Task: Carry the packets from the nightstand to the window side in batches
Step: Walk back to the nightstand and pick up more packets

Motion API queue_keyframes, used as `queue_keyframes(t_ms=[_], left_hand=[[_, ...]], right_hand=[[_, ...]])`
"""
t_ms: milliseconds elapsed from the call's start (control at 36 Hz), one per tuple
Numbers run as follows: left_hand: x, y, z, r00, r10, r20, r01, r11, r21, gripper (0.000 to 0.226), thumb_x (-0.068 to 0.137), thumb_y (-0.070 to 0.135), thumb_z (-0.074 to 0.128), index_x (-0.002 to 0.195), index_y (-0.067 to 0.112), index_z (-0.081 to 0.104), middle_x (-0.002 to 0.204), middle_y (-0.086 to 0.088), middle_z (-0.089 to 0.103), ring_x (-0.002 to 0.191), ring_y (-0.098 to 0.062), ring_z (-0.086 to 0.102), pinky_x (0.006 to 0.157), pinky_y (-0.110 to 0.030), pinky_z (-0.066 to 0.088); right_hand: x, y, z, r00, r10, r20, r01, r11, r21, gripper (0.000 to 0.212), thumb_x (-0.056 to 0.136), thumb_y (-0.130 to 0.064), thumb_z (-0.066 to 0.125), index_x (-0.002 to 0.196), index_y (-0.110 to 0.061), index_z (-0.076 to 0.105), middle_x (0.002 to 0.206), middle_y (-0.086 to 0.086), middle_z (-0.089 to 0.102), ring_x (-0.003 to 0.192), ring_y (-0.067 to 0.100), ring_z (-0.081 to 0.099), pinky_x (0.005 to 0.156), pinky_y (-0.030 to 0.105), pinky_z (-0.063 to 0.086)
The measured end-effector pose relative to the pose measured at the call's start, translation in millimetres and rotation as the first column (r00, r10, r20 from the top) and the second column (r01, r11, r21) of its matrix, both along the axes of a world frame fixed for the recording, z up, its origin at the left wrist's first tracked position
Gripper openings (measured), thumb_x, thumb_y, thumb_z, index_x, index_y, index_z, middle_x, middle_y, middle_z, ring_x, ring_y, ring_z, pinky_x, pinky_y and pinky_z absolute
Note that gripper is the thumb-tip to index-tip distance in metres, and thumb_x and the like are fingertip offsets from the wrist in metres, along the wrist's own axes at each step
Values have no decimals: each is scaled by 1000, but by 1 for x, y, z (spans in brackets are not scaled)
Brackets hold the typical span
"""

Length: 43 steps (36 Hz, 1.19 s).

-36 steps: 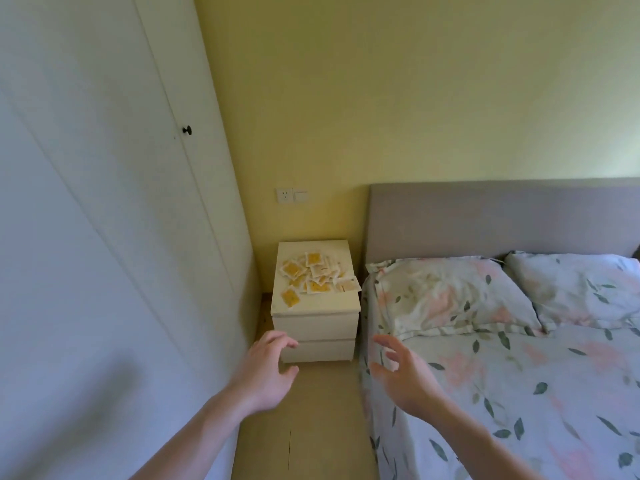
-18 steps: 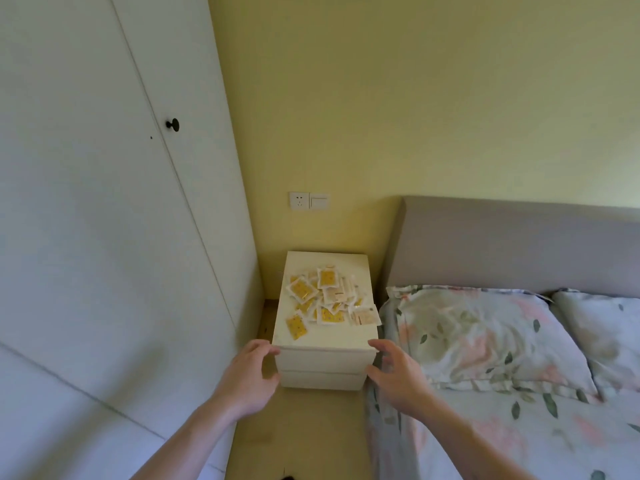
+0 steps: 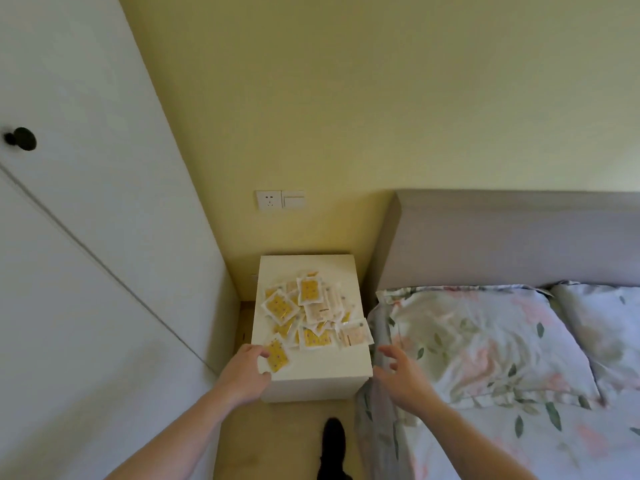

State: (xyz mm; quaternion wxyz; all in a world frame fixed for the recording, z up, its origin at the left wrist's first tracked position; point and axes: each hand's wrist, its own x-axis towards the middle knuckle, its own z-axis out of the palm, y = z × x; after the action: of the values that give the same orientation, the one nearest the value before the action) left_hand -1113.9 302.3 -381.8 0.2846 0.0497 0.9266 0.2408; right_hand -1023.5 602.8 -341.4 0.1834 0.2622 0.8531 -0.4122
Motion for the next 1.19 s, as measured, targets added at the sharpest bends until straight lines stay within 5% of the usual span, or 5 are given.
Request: queue_keyframes(t_ms=[194,361,694,833,1194], left_hand=[[-54,11,-47,990,69,122,-58,995,-86,46,93,26,60,138,23,49,147,3,39,123,-14,53,99,-24,45],[-89,12,-88,969,170,181,-148,981,-128,50,91,26,61,139,23,49,145,3,42,121,-15,53,99,-27,47],[-140,23,-194,931,295,216,-267,952,-150,57,85,27,67,138,26,45,141,6,36,108,-15,56,84,-30,54],[-157,27,-242,922,351,163,-337,935,-107,67,75,33,79,135,29,48,139,8,38,113,-15,51,81,-35,59],[-144,30,-301,971,237,44,-223,953,-204,60,71,49,84,114,30,46,111,13,45,104,-7,41,89,-25,46]], right_hand=[[-77,42,-36,995,9,100,-8,1000,-4,51,97,-24,60,145,-23,46,145,-2,52,129,18,51,101,34,52],[-138,61,-82,981,52,187,-52,999,-1,53,98,-24,59,148,-19,42,138,3,56,95,11,52,59,13,41],[-205,70,-192,950,5,313,-29,997,74,56,94,-25,65,144,-15,43,138,8,56,94,14,50,81,29,46],[-219,70,-248,944,-73,321,37,992,118,73,89,-37,71,149,-16,35,143,11,51,127,30,53,102,45,48],[-225,59,-325,922,-205,329,124,960,250,73,84,-39,77,141,-12,41,130,13,55,119,34,57,97,48,50]])
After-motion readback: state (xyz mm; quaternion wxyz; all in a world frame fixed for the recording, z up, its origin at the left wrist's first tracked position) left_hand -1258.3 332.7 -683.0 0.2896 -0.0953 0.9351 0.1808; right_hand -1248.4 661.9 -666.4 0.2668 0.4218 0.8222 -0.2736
